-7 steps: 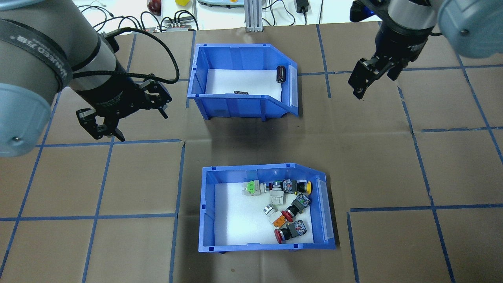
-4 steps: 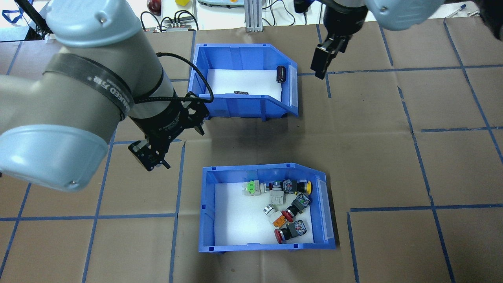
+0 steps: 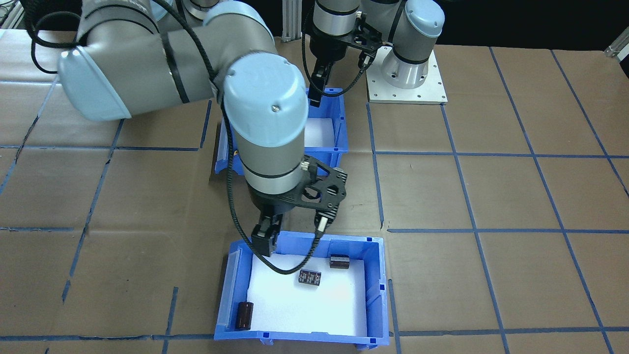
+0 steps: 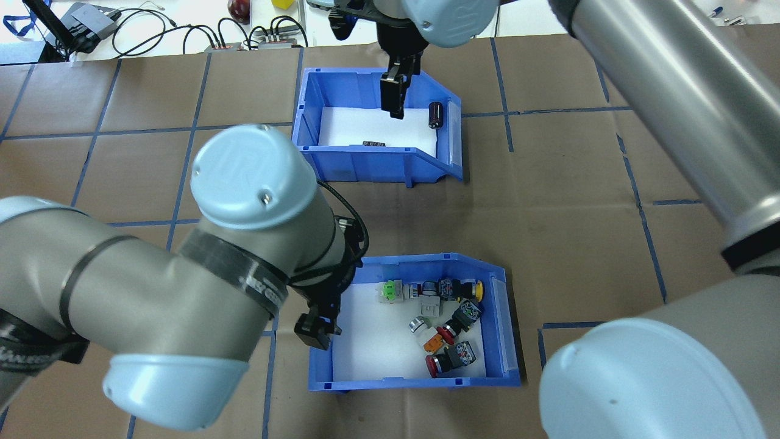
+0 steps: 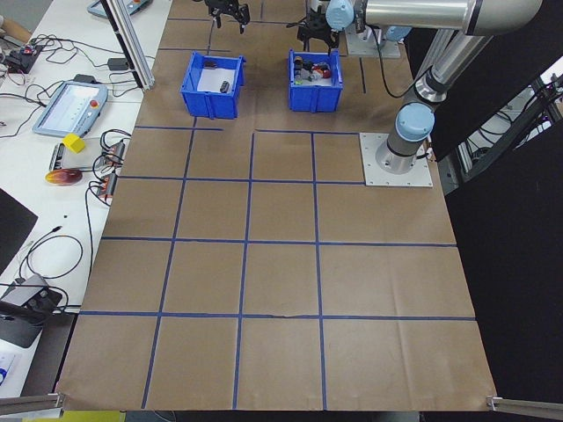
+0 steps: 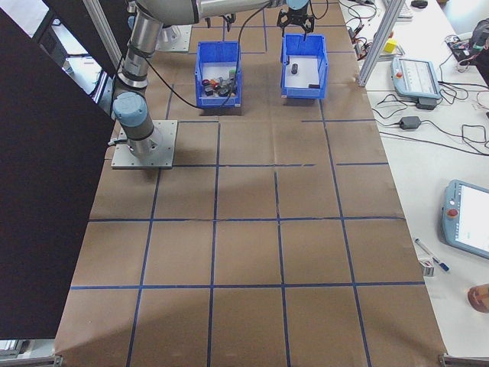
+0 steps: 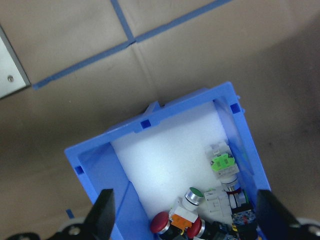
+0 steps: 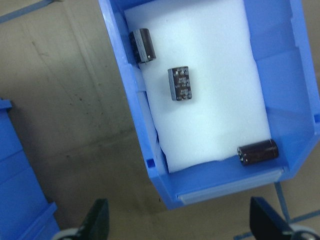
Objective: Place button box in front
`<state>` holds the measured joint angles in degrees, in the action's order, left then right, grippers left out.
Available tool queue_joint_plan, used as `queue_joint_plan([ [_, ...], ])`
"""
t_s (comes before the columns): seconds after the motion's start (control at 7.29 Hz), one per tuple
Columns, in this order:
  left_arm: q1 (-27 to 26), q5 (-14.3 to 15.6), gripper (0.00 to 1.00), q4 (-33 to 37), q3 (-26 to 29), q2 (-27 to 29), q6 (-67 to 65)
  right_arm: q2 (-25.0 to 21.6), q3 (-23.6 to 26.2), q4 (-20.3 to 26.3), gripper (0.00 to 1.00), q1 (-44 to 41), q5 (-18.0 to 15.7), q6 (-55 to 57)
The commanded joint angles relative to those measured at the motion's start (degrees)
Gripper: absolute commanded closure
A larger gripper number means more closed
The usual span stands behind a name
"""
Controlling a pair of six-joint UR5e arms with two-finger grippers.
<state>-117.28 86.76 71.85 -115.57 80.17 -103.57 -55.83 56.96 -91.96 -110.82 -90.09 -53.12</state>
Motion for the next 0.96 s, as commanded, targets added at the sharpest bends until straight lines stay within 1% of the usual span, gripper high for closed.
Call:
queue_joint_plan([
  [0.0, -7.5, -0.45, 0.01, -12.13, -7.8, -0.02, -14.59, 6.58, -3.53, -0.15, 0.0, -4.56, -0.53, -2.41],
  [0.14, -9.7, -0.54, 0.01, -12.35, -8.7, 0.07, -19.26, 8.17, -3.09, -0.15, 0.0, -5.53, -0.7, -4.51],
  [0.27, -11.03, -0.63, 0.01, -12.26, -9.58, 0.51, -19.91, 9.32, -2.65, -0.15, 0.0, -6.41, -0.97, -4.54],
  [0.41, -11.57, -0.54, 0.01, -12.44, -12.29, 0.95, -21.92, 10.29, -1.86, -0.15, 0.0, -6.86, -0.97, -4.62],
  [0.55, -11.57, -0.19, 0.01, -13.92, -14.31, 1.04, -23.16, 10.47, 0.15, -2.33, 0.0, -6.86, -0.97, -4.62],
  [0.69, -11.57, -0.19, 0.01, -17.33, -15.12, 1.13, -23.34, 10.56, 1.99, -5.14, 0.0, -6.78, -1.06, -4.36],
  [0.82, -11.57, -0.45, 0.01, -17.71, -16.43, 1.91, -23.52, 10.48, 1.84, -5.51, 0.0, -6.69, -1.06, -4.19],
])
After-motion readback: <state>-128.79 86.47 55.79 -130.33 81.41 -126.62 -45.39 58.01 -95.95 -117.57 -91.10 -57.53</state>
